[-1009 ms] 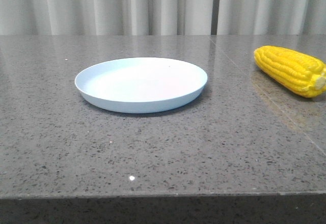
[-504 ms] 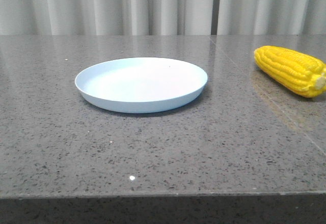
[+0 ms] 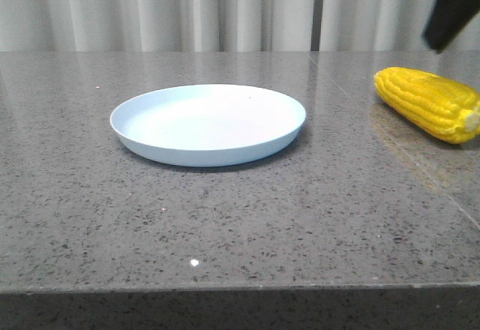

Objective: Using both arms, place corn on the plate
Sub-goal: 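Grasp the yellow corn cob with the right gripper and lift it, then carry the corn over the plate and lower it with the right gripper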

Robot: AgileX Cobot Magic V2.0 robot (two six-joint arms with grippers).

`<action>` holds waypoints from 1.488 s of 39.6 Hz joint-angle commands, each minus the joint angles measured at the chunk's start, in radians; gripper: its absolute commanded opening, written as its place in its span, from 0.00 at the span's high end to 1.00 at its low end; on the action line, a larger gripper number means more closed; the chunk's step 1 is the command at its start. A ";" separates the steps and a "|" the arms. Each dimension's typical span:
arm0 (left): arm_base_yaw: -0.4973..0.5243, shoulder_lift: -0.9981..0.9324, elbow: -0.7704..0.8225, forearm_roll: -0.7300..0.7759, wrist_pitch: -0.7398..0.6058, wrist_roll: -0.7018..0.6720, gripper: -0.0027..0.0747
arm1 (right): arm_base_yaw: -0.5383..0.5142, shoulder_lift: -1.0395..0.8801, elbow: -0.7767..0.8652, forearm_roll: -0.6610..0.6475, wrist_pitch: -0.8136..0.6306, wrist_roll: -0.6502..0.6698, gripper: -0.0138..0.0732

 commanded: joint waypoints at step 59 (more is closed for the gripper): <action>-0.006 0.010 -0.026 0.004 -0.078 -0.001 0.99 | 0.468 0.217 -0.351 -0.165 0.024 0.472 0.79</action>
